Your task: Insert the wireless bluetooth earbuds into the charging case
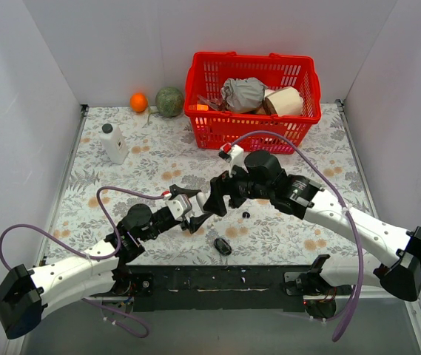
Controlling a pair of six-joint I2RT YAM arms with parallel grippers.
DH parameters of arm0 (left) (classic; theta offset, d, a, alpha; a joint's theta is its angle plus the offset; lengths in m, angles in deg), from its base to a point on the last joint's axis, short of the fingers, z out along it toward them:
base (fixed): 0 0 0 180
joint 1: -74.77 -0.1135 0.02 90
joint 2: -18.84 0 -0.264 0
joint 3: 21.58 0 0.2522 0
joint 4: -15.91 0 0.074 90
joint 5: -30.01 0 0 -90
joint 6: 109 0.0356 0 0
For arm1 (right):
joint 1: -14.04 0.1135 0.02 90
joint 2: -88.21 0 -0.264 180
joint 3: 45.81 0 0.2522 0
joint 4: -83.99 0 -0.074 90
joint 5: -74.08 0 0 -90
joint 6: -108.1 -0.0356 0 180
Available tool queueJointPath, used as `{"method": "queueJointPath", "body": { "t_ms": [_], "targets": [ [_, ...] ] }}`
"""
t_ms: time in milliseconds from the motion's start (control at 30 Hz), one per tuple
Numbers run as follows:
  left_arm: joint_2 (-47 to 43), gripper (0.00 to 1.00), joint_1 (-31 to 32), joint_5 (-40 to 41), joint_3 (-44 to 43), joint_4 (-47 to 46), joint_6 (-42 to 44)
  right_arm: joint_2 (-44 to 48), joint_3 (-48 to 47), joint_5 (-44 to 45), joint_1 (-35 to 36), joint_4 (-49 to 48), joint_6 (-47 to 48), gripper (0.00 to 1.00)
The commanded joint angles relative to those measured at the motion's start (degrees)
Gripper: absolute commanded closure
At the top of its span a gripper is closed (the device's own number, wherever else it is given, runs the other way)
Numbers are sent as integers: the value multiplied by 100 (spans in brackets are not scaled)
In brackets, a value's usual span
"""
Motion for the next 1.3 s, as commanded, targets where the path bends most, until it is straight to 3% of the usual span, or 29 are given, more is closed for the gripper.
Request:
{"method": "queueJointPath", "body": {
  "t_ms": [0, 500, 1267],
  "targets": [
    [-67, 100, 72, 92, -36, -54, 31, -89, -218, 205, 132, -127, -33, 5],
    [-102, 100, 388, 268, -107, -18, 39, -494, -245, 505, 141, -127, -95, 8],
    [-304, 100, 467, 549, -19, 70, 154, -99, -43, 1068, 71, 84, -103, 18]
  ]
}}
